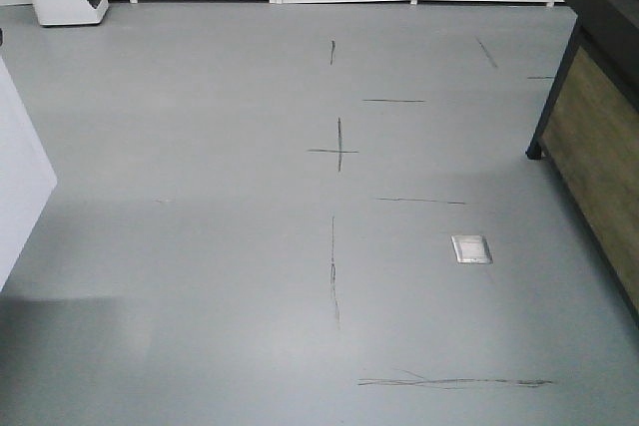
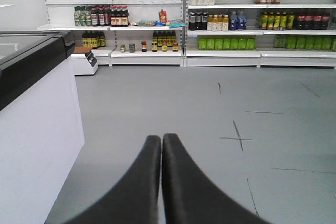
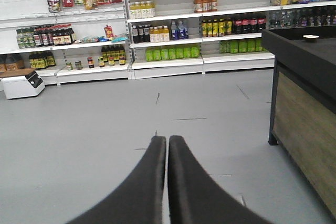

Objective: Pick three apples into basket with both arms
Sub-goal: 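Drive the base forward across the floor toward the fruit tables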

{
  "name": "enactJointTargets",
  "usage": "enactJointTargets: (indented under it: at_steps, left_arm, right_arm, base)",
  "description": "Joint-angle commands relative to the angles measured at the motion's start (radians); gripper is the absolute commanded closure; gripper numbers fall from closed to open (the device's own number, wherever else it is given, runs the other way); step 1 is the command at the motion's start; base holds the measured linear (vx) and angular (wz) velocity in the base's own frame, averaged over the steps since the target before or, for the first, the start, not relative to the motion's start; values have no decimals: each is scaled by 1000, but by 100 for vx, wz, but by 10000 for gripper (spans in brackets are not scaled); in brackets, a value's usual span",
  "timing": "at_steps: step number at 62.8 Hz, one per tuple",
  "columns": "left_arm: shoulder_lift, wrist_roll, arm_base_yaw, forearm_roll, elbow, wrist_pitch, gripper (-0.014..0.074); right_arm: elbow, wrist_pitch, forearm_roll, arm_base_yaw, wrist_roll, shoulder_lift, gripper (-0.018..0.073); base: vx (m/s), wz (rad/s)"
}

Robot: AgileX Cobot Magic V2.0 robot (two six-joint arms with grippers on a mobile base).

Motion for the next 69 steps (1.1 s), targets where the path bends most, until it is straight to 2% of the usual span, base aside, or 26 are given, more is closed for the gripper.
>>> enactJointTargets:
  at_steps: [1, 69]
  left_arm:
    - [-13, -7, -1, 0, 23, -77, 603]
    - [-13, -7, -1, 0, 23, -77, 603]
  right_arm:
    - [14, -74, -10, -6, -8, -10, 561]
    - [14, -74, -10, -6, -8, -10, 561]
  base:
    - [10, 9]
    - [16, -1]
